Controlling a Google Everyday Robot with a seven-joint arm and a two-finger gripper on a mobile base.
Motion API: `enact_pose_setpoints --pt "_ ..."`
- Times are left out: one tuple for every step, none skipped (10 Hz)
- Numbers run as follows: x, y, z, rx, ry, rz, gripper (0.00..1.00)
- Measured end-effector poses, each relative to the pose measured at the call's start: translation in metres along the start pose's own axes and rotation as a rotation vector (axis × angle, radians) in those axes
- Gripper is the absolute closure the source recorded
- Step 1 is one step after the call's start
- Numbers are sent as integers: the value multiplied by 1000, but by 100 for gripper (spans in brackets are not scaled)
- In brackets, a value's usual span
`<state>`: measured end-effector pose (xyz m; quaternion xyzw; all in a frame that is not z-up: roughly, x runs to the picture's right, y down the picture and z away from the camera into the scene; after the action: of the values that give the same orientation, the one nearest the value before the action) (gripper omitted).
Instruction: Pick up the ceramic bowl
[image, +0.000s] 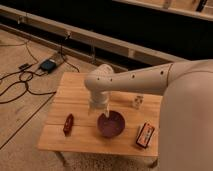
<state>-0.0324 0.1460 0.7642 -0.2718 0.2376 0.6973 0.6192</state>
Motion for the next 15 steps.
enact_pose_setpoints --pt "4 -8 17 0 18 7 35" --pt "6 -10 25 2 29 6 35" --pt "8 -12 36 11 41 1 35" --pt "10 -12 46 21 52 -8 35" --pt "10 -11 51 29 59 -16 35" --pt "12 -10 58 45 69 -28 35" --pt "12 -8 62 55 74 -33 35" --pt "12 -9 68 72 79 -35 35" --pt "12 -10 72 83 82 -34 35" --pt "11 -11 76 95 83 -36 35" --pt "10 -14 80 120 85 -44 35" --pt "10 -16 82 138 87 -52 35" --pt "10 -18 84 156 88 -59 40" --pt "9 -19 86 167 88 -66 51" --pt "9 -19 87 168 89 -67 58"
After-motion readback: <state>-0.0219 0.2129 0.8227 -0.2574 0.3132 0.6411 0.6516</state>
